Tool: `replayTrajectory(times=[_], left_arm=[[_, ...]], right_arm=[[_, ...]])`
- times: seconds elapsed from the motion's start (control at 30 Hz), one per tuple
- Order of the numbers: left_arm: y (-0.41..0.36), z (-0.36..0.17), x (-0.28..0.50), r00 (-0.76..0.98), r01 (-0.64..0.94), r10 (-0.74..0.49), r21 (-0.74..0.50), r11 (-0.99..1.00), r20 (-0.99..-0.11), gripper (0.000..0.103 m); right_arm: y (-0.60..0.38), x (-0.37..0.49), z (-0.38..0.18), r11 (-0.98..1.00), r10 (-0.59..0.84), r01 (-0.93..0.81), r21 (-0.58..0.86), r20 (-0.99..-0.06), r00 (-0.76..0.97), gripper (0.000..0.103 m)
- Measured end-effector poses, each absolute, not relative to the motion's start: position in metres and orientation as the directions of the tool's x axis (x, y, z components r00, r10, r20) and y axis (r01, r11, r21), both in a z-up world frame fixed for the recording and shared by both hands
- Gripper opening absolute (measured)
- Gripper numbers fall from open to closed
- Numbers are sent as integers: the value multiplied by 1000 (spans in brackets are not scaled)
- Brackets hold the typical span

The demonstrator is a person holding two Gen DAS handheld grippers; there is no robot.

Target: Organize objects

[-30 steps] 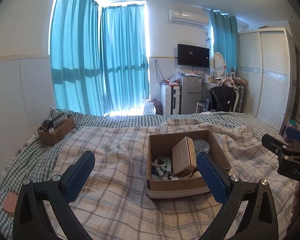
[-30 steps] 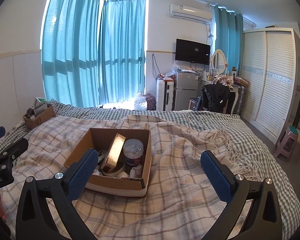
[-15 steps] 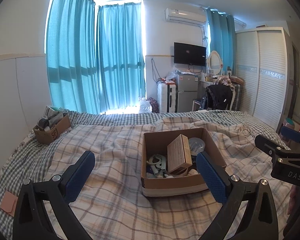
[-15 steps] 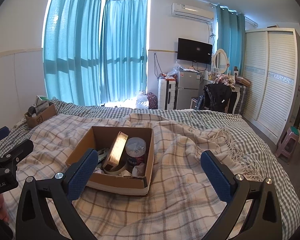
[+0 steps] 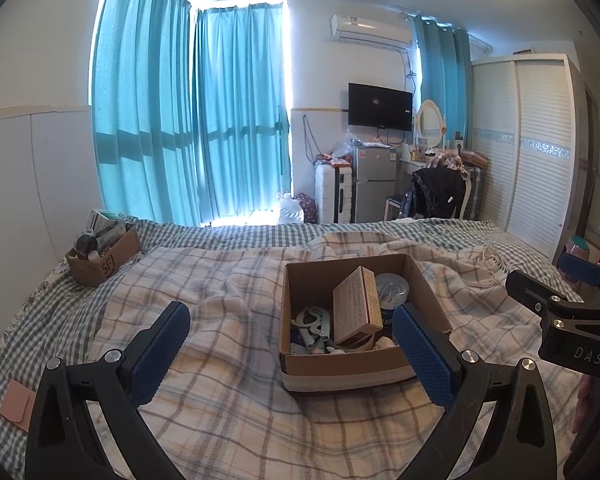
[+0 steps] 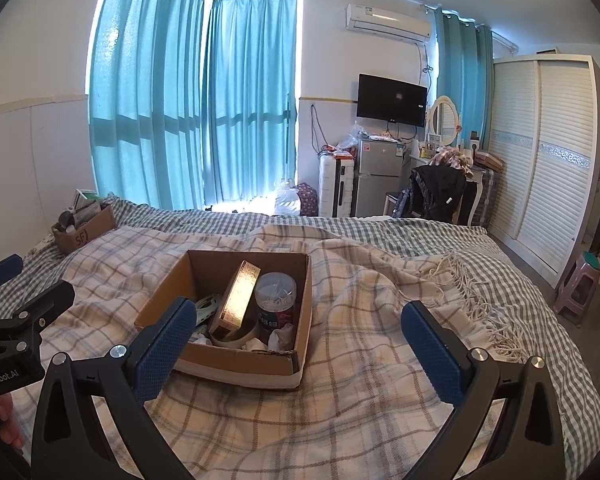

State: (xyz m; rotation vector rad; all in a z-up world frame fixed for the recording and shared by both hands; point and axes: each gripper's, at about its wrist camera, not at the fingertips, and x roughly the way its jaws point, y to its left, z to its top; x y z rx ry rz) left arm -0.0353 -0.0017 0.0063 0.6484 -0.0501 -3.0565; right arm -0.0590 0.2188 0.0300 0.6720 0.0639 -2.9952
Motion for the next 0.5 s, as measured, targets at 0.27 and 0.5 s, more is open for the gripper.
replayTrajectory(times=[0.27, 0.5], left_arm=[[-5, 7, -36, -914, 17, -28, 31, -999, -406, 103], [-4, 8, -36, -913, 21, -37, 42, -999, -406, 103]], right_arm=[[218, -60, 30, -997, -58, 78, -29, -430, -901, 103], [217, -61, 31, -996, -57, 80, -35, -433, -900, 103]])
